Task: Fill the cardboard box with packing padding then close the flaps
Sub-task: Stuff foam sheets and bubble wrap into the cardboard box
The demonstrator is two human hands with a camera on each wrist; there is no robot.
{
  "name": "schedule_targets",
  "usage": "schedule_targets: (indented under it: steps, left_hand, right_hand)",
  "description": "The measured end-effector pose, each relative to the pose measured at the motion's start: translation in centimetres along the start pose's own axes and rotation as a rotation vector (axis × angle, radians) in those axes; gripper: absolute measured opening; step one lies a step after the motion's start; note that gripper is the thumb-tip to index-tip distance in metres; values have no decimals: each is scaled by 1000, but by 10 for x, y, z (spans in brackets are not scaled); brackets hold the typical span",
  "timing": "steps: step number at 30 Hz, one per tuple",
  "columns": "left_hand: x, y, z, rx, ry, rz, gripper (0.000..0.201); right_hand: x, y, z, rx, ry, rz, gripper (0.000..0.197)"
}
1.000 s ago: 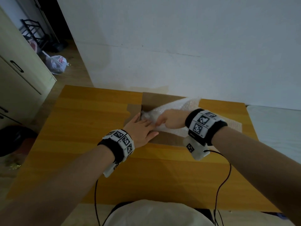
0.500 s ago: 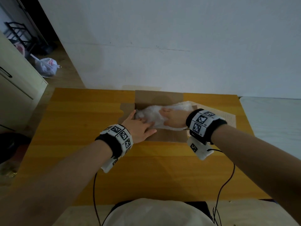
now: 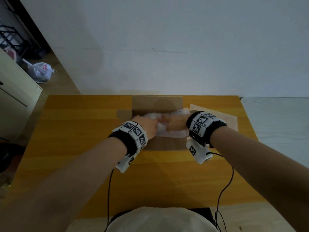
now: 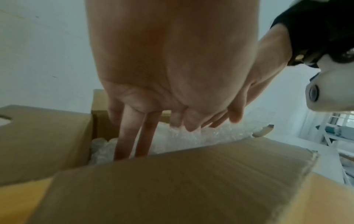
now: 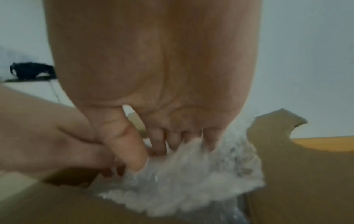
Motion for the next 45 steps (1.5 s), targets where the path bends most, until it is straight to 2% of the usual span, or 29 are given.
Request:
schedule_targets:
  steps: [2,6,9,10,15,22,26,29,32,36,40,43,45]
  left_hand:
    - [-4,-4,0,7,-65,-55,40]
    - [-10,0,-1,-68,-105,14,53]
    - [-2,7,-3,-140,-76,-11,54]
    - [0,8,-5,-155,-47,-22,52]
    - [4,14,-8,-177,78,-44,41]
    - [-1,14,-2,-215,-158,26,44]
    - [3,14,5,-279,-264,113,42]
    - [1,10,6,-321,-226,178,42]
    - [-3,8,9,-354,-110,226,47]
    - [-9,10,12,-317,6,104,58]
    - [-2,6,18,-255,86,111,57]
    - [6,0,27,-235,101,111,54]
    - [7,-4,31,-266,58,75,50]
  right_hand:
    - [7,7,9,5,-10,67,54]
    - [19,17,25,79,-24,213,54]
    - [27,23,42,42,-124,398,55]
    - [26,23,48,16,-138,416,56]
    - [12,31,57,-48,-92,249,54]
    - [-6,11,36,-49,61,114,48]
    - [-23,-19,38,-13,231,34,56]
    - [-32,-26,43,-15,310,-5,60]
    - [-29,-23,45,3,297,29,59]
    - [-2,-4,48,13,-7,116,34]
    - [21,14,63,51,-126,277,51]
    - [19,16,74,57,-61,265,58]
    - [10,11,76,100,13,230,54]
Point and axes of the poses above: each hand's wrist, its own y-axis away from the middle knuckle, its own x-axis out of the back of the hand, z = x × y, the point moved 2 cm from there along -y, towards the middle knuckle, and after that the axes turned 15 degrees about z, right-handed, at the moved point
